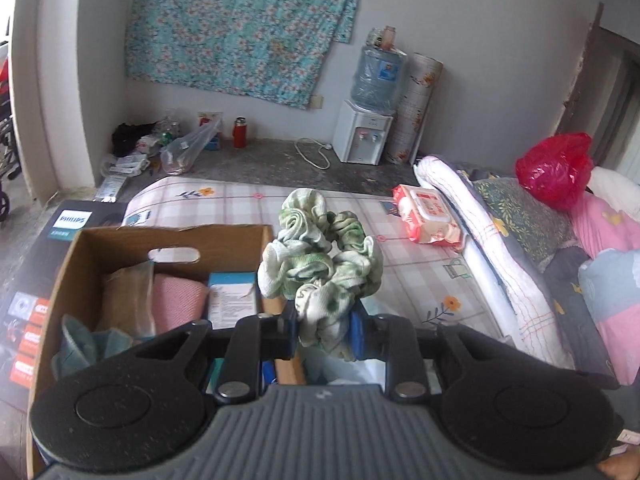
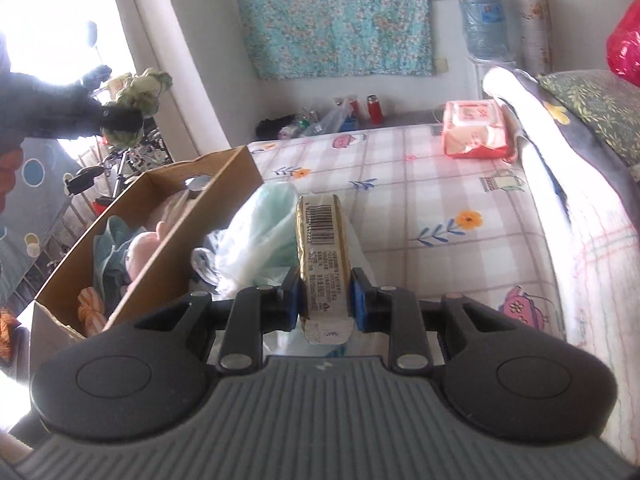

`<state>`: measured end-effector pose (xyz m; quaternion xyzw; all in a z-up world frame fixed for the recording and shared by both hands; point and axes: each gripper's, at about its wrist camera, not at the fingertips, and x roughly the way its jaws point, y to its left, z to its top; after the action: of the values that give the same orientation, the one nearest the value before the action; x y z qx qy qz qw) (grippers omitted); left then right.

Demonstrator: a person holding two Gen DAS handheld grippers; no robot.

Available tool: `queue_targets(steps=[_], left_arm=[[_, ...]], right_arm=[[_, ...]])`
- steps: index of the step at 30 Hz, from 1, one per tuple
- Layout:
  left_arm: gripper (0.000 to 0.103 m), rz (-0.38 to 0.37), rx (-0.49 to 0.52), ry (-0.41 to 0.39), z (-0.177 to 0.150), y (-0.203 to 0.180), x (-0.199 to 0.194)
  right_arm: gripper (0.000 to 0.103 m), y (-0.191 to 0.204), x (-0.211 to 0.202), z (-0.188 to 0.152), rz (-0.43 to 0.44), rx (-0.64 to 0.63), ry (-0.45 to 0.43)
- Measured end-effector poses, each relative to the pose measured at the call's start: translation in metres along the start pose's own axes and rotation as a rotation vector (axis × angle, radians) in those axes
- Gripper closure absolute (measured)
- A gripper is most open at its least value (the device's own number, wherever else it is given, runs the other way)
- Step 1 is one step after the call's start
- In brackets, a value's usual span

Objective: Organize soft objects
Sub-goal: 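Carry the scrunchie with the left tool into the box and release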

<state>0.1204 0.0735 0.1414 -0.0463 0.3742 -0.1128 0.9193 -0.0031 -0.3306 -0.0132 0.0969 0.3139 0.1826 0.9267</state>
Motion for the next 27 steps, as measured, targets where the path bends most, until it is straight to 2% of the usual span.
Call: queue_targets(steps=[7,13,19,23,27], left_arm=[[0.077,0.103,-0.132,0.054,-0.056,0.072,-0.016],[0.076,0.191,-0.130,0.157,-0.099,0.106,0.005],[0.075,0.183,-0.132,0.294,-0.128,0.126,0.034],[0.073,0.199,-0.126,0.373,-0.138,0.135,0.050],[0.068,0.194,-0.140,0.404,-0.142,0.144,0.056]], right_arm=[[0.079,0.052,0.028,0.032,0.162,-0.053,0.030],[0.079,0.105,0.056,0.058,0.299,-0.095,0.091],[0.078,0.158,0.095,0.078,0.422,-0.120,0.215],[0.078,0.192,0.120,0.081,0.448,-0.161,0.284],[0.078,0.220,0.140,0.082,0.466,-0.189,0.332]])
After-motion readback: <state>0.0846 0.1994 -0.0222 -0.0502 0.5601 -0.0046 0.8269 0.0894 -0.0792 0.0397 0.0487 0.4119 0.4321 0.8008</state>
